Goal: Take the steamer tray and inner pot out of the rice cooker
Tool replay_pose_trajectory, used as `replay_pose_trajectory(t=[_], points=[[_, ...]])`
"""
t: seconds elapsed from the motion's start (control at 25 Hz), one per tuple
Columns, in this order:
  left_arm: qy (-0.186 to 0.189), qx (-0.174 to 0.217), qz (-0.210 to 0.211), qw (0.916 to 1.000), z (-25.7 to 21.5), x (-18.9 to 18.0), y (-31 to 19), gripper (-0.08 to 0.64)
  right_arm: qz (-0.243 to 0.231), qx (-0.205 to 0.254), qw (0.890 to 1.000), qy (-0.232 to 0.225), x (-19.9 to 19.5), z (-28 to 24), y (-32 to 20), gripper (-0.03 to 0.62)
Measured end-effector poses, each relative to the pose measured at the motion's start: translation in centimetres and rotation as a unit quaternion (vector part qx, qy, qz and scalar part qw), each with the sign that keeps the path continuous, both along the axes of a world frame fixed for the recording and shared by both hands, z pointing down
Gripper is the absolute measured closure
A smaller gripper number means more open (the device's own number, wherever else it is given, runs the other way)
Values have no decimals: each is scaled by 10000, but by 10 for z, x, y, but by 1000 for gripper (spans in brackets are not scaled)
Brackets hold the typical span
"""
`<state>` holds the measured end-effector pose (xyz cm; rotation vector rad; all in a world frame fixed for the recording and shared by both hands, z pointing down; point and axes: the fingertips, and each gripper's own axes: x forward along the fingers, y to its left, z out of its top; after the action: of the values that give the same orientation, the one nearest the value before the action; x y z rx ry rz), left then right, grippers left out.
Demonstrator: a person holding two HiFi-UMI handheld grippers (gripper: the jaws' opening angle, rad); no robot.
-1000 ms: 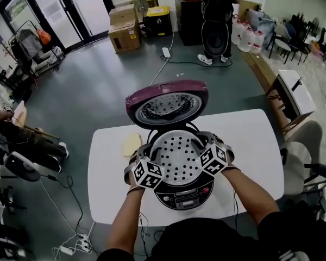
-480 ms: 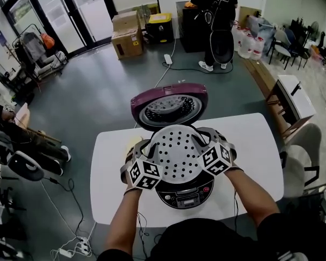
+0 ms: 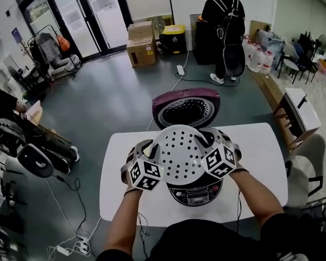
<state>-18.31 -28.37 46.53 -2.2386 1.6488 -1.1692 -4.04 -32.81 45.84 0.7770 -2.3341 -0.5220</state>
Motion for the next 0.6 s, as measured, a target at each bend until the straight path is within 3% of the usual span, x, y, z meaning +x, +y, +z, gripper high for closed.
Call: replay_pose_trajectory(t=[0.28,0.6], points=[[-21,34,-557,9984,-13,-69,40,473,-514,-12,9987,51,-76,-19,24,520],[40,-77,-1281,9917,-5,-160,122,476,-1304,47,9910,289,-178,-12,89,512]])
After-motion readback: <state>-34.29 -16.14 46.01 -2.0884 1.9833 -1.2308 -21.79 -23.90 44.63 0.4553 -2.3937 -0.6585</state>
